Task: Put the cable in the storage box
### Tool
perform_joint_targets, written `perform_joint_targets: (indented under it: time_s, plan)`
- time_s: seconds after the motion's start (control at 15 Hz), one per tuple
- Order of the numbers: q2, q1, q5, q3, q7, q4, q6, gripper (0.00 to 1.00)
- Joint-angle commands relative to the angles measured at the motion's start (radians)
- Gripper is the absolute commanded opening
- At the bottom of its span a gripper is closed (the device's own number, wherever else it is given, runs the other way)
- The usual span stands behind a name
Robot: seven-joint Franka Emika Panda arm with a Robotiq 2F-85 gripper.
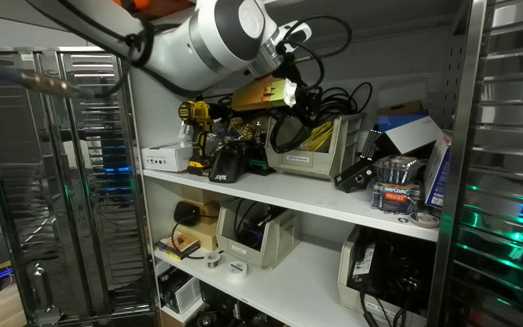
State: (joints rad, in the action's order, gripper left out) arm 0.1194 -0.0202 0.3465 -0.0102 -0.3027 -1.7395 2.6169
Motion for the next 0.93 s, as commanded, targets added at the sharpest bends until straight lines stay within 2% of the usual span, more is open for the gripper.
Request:
perform_joint_targets:
  time_s: [0.0, 0.4, 0.73, 0.8, 0.87]
  plan:
    - [0.172, 0.026, 0.102, -0.012, -0.08, 0.205, 0.076, 0.05]
    - [0.337, 0.066, 0.197, -0.044, -0.166, 0.432, 0.108, 0.05]
    - [0.428, 0.085, 0.286, -0.089, -0.156, 0.541, 0.058, 0.05]
    - [0.439, 0.088, 0.306, -0.1, -0.151, 0.551, 0.045, 0.34]
    - [0.442, 0.088, 0.319, -0.103, -0.147, 0.551, 0.038, 0.47]
